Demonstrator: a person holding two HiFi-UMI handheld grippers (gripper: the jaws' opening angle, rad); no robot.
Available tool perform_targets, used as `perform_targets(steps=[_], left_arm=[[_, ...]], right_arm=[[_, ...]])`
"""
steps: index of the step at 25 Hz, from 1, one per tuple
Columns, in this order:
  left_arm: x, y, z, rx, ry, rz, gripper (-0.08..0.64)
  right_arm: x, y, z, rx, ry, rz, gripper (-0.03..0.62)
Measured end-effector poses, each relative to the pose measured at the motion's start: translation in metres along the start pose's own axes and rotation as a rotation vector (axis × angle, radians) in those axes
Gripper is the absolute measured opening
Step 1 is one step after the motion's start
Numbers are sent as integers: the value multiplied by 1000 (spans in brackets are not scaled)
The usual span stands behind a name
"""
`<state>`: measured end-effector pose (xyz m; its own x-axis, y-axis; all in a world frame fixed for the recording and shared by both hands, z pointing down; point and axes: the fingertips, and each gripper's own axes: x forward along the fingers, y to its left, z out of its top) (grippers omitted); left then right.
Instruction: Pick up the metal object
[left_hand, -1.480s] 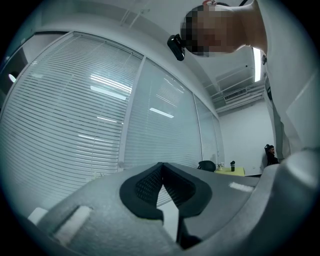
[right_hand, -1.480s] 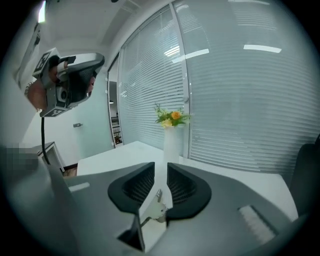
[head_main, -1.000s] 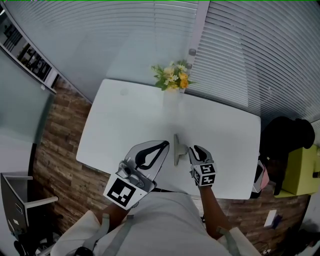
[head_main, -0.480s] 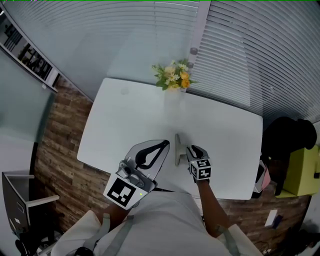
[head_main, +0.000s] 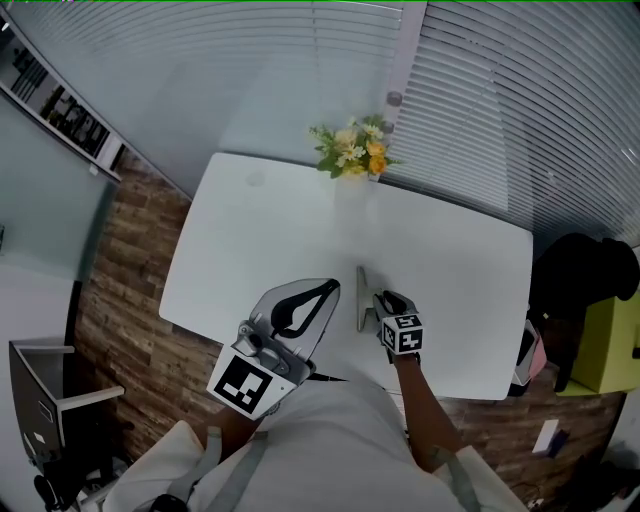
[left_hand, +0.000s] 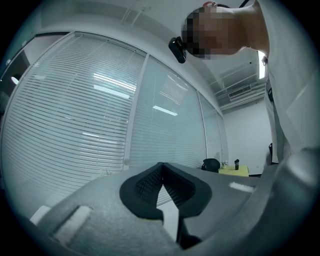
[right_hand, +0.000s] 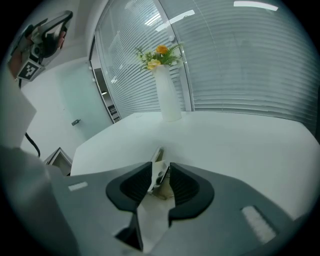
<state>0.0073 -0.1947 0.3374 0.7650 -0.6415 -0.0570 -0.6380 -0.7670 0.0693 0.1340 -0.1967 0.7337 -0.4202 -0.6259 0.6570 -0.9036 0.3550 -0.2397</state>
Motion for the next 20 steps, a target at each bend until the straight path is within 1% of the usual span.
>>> perform_targets(steps=[5, 10, 17, 20], left_arm=[[-2, 2, -1, -6, 3, 6, 2], [-3, 1, 1, -3, -3, 6, 2], [-5, 0, 1, -1, 0, 6, 2], [-7, -2, 3, 2, -4, 4, 2]], right_arm=[[7, 1, -8, 24, 12, 12, 118], [10, 3, -9, 56, 2, 25, 117], [11, 4, -6, 116, -18, 62, 92], [9, 10, -1, 107, -36, 82, 66]])
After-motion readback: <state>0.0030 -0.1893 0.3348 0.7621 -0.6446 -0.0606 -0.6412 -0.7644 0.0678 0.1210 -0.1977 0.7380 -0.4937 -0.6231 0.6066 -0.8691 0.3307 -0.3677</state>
